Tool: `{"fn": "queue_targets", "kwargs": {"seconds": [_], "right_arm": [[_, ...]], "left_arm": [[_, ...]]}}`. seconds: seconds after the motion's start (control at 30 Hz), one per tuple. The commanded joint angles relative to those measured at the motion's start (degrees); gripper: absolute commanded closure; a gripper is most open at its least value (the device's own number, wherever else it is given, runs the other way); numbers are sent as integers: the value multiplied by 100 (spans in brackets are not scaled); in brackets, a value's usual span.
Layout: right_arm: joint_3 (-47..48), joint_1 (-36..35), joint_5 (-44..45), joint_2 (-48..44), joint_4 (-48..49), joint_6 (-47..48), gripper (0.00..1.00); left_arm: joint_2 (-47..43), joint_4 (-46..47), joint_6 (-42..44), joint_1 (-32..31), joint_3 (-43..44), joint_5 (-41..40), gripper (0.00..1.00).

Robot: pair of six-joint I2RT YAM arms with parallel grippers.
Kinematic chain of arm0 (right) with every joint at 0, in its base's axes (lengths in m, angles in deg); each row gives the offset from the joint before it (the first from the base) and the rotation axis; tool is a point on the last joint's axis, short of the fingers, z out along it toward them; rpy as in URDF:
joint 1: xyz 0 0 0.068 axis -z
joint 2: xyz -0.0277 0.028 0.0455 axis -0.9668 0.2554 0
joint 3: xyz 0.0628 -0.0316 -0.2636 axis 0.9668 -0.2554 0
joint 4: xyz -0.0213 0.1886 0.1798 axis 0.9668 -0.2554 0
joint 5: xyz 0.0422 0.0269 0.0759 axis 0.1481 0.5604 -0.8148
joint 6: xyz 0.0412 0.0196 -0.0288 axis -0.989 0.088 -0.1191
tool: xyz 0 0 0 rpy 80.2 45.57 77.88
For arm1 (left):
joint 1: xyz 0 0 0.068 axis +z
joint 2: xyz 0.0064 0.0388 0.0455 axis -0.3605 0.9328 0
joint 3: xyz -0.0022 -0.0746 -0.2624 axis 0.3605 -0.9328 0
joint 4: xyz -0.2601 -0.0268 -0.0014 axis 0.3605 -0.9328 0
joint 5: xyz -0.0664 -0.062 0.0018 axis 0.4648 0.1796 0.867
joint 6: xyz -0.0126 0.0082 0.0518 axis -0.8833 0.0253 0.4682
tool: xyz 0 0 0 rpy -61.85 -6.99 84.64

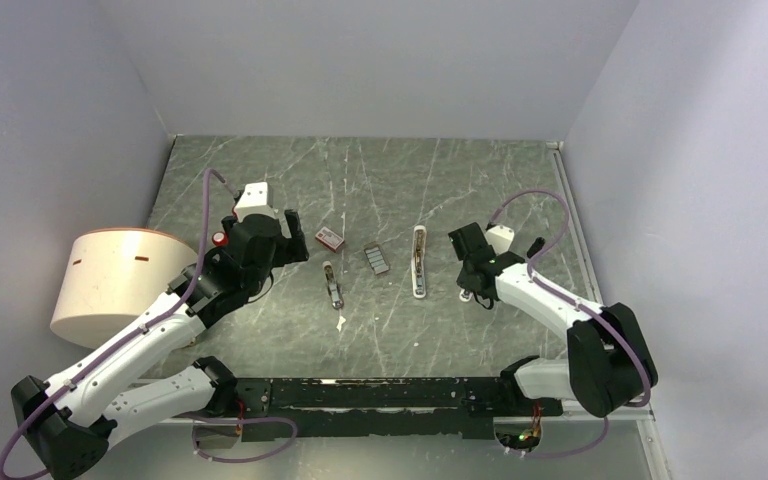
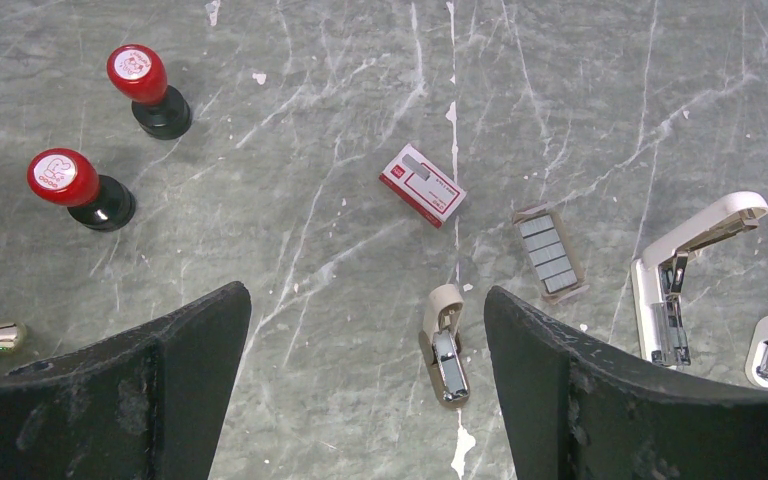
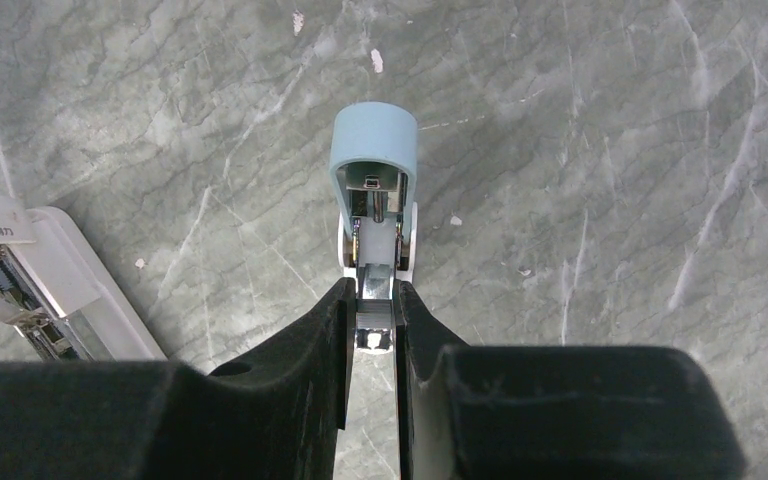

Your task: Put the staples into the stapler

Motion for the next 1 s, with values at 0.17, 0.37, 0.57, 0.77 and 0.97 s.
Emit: {"fn": "queue_targets", "kwargs": {"seconds": [0.17,0.37,0.57,0.77,0.97], "right_arm": [[-117,47,-37,141,196,-48,78],[-154,43,-47,234,193,-77,79],[-169,41,-6,172,132,-105,79],[-168,38,-87,179,64,-148,78],[-198,36,-180,98,-33,-195,78]], "left_arm": [[-11,167,3,21,5,-8,9],[20,176,-14,25,13,1,9],[20,184,-15,27,5,16,9],[55,202,-7,22,31,36,9],[47,211,-6,21,19,36,9]]}}
